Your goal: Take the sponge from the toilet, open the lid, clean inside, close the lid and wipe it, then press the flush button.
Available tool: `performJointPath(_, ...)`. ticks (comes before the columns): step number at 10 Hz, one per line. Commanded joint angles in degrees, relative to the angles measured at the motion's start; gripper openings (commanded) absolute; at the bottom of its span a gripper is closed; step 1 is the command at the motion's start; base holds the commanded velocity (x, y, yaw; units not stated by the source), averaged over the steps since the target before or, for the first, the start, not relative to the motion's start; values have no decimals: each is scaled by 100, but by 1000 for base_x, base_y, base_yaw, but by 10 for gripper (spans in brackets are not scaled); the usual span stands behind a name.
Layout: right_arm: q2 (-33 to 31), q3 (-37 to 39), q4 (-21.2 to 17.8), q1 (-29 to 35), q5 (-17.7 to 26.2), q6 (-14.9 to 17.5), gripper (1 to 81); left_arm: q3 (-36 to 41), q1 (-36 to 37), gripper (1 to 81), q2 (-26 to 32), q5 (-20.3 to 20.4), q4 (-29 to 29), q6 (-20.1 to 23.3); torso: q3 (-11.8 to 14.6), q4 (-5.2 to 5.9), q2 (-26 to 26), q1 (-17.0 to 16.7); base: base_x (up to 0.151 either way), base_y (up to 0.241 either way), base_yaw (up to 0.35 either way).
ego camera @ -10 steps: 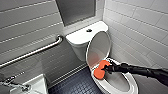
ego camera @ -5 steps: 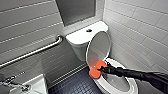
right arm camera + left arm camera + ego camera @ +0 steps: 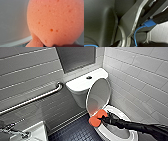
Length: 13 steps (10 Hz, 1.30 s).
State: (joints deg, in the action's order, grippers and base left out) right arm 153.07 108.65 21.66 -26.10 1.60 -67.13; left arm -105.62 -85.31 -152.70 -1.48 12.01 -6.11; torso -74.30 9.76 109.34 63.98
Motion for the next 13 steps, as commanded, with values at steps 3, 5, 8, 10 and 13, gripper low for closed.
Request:
performJointPath(3,-1459,-1849,-48,74,815,16,10,796,-166,811,573,-328,-14,21,0,0,0,0,0,0,0)
performJointPath(5,-1732,-1979,-39,-120,807,16,10,990,-166,811,705,-292,12,22,0,0,0,0,0,0,0)
performJointPath(8,-2576,-2754,-22,-295,895,16,10,999,-166,811,696,-292,38,48,0,0,0,0,0,0,0)
performJointPath(10,-3076,-3105,57,-568,895,16,10,999,-166,811,696,-274,47,48,0,0,0,0,0,0,0)
performJointPath(13,-3647,-3237,268,-1165,816,16,10,999,-166,811,714,-195,56,57,0,0,0,0,0,0,0)
